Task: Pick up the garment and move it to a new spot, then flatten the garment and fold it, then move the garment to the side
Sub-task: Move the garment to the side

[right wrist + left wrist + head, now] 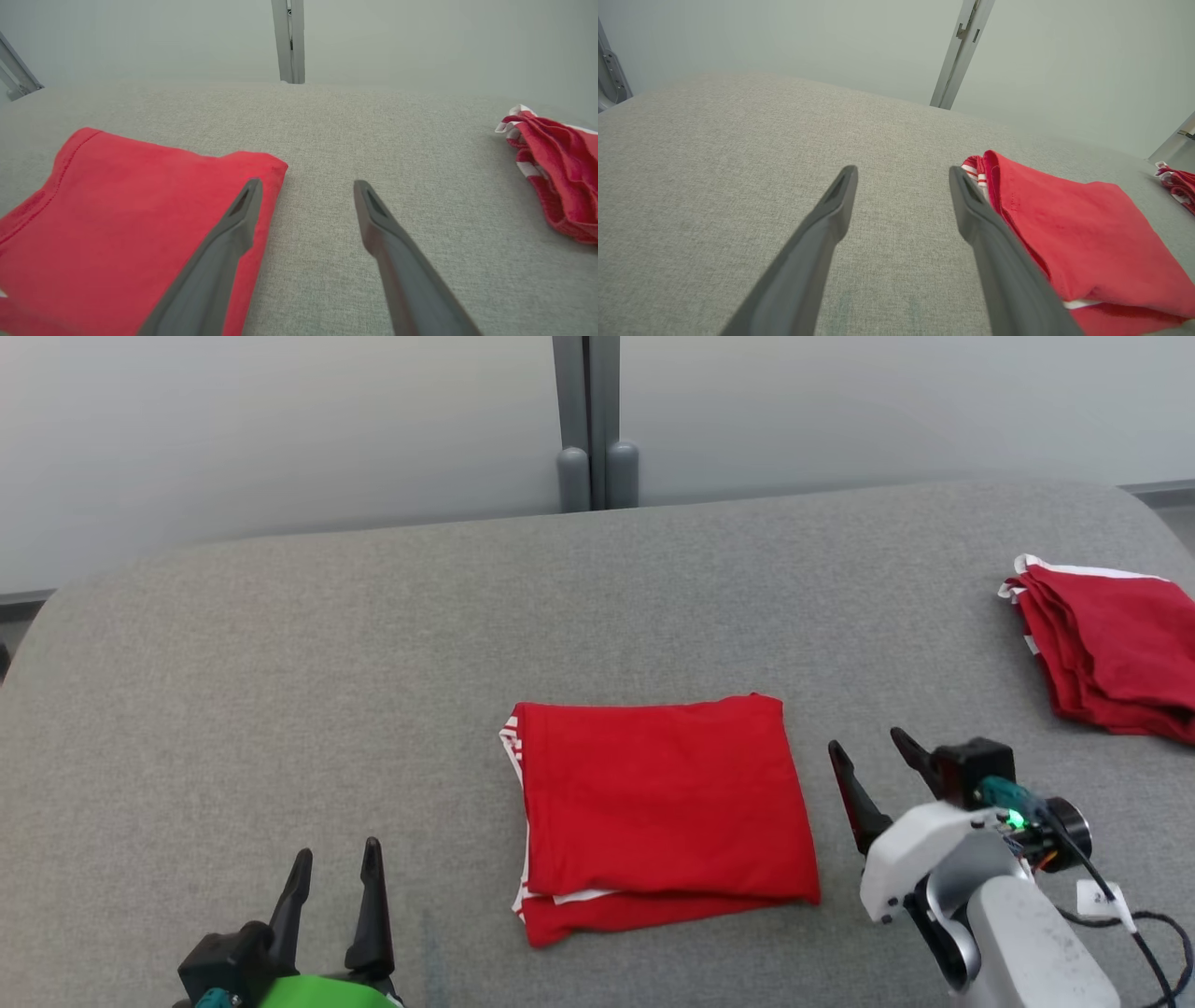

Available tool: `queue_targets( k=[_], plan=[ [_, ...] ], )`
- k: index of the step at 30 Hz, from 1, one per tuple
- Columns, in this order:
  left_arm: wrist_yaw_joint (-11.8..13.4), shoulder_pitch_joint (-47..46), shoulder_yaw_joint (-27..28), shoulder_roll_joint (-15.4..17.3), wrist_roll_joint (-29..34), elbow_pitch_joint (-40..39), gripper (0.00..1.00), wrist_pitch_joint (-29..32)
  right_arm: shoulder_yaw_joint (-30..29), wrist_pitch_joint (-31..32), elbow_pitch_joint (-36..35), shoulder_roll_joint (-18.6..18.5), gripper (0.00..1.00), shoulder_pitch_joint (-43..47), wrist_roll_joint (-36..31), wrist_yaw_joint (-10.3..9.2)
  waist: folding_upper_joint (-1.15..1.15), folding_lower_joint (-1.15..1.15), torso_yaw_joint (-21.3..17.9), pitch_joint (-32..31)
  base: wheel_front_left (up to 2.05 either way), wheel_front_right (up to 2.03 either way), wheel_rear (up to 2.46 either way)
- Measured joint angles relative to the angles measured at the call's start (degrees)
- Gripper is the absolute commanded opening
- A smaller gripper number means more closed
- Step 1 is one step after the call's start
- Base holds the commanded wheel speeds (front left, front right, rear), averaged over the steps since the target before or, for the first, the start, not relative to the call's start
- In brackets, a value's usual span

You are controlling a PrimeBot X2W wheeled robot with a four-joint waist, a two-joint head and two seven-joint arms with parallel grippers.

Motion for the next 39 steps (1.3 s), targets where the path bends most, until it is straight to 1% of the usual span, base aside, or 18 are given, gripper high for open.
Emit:
queue_targets(
  k=[7,12,16,21,22,23,24,25,26,30,35,37,39],
  plan=[
    [-0.15,-1.54,-0.57,-0.02,0.05,0.59,1.0,0.0,0.82,11.58,4.31,-0.03,1.0,-6.44,-1.02,0.0,0.0,0.0,2.06,1.46,0.0,0.0,0.0],
    [-0.18,-2.53,-0.67,-0.02,-0.37,0.79,1.0,0.0,2.36,17.66,8.08,0.01,1.0,-8.03,1.15,0.0,0.0,0.0,3.85,2.86,0.0,0.0,0.0],
    [-0.18,-2.94,-0.46,-0.02,-0.43,0.91,1.0,0.0,2.94,20.01,10.69,0.0,1.0,-9.04,2.27,0.0,0.0,0.0,4.9,4.12,0.0,0.0,0.0],
    [-0.18,-3.58,-0.3,-0.02,-0.54,0.9,1.0,0.0,4.26,20.43,13.55,-0.08,1.0,-11.01,2.37,-0.01,0.0,0.0,5.75,5.62,0.0,0.0,0.0],
    [-0.18,-3.63,-0.25,-0.02,-0.63,0.9,1.0,0.0,5.0,20.33,13.91,-0.09,0.53,-11.45,2.85,-0.02,0.0,0.0,5.84,5.87,0.0,0.0,0.0],
    [-0.18,-3.69,-0.22,-0.02,-0.66,0.9,1.0,0.0,5.59,20.12,14.12,-0.18,0.38,-11.74,3.18,-0.02,0.0,0.0,5.87,6.05,0.0,0.0,0.0],
    [-0.18,-3.83,-0.19,-0.02,-0.67,0.89,1.0,0.0,6.34,19.87,14.39,-0.26,0.35,-12.15,3.66,-0.02,0.0,0.0,5.87,6.26,0.0,0.0,0.0],
    [-0.18,-3.95,-0.2,-0.02,-0.67,0.87,1.0,0.0,7.13,19.78,14.62,-0.27,0.14,-12.49,4.17,-0.02,0.0,0.0,5.79,6.41,0.0,0.0,0.0],
    [-0.18,-4.07,-0.24,-0.02,-0.67,0.85,1.0,0.0,8.04,19.52,14.84,-0.2,0.0,-12.82,4.65,-0.02,0.0,0.0,5.62,6.51,0.0,0.0,0.0],
    [-0.18,-4.47,-0.27,-0.01,-0.67,0.78,1.0,0.0,10.13,18.23,15.5,-0.07,0.0,-14.08,5.55,-0.02,0.0,0.0,4.65,6.82,0.0,0.0,0.0],
    [-0.18,-4.66,-0.05,-0.02,-0.6,0.21,1.0,0.0,10.47,16.71,15.72,0.1,0.0,-16.57,4.5,0.02,0.0,0.0,2.52,6.97,0.0,0.0,0.0],
    [-0.18,-4.7,0.09,-0.03,-0.24,-0.07,1.0,0.0,10.16,16.28,15.33,-0.37,0.0,-17.42,3.67,0.02,0.0,0.0,1.41,7.01,0.0,0.0,0.0],
    [-0.18,-4.83,0.34,-0.02,-0.14,-0.6,1.0,0.0,9.82,16.05,14.62,-1.81,0.0,-18.18,2.58,0.03,0.0,0.0,0.0,7.09,0.0,0.0,0.0]
  ],
)
